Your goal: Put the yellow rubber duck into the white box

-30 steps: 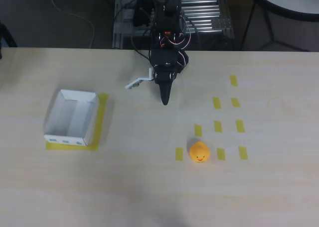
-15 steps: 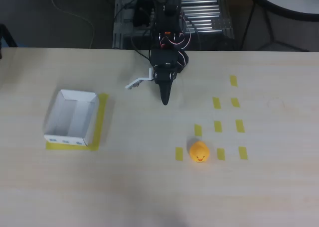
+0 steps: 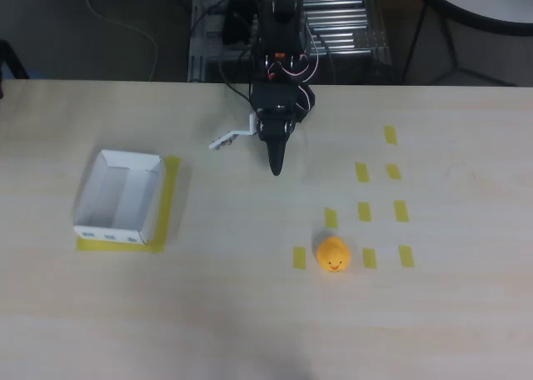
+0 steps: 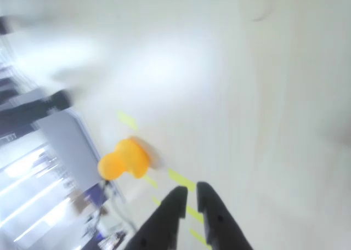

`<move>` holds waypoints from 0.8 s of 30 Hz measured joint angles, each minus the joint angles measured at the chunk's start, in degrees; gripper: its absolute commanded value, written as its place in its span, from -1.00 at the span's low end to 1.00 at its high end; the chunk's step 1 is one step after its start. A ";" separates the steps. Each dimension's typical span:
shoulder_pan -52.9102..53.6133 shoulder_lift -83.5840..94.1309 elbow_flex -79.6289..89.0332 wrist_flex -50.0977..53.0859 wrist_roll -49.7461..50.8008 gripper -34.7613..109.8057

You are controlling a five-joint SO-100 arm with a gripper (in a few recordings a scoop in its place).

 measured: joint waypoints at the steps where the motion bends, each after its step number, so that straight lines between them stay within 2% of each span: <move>1: 0.00 -6.24 -6.15 1.58 -1.32 -0.50; 6: -0.35 -42.45 -46.85 18.37 -14.06 -0.36; 9: -1.05 -59.41 -72.60 25.75 -19.69 -0.08; 12: -2.29 -71.02 -90.62 29.62 -23.38 0.02; 17: -6.33 -84.81 -105.21 34.01 -28.74 0.15; 24: -12.74 -101.16 -111.36 37.71 -31.11 0.21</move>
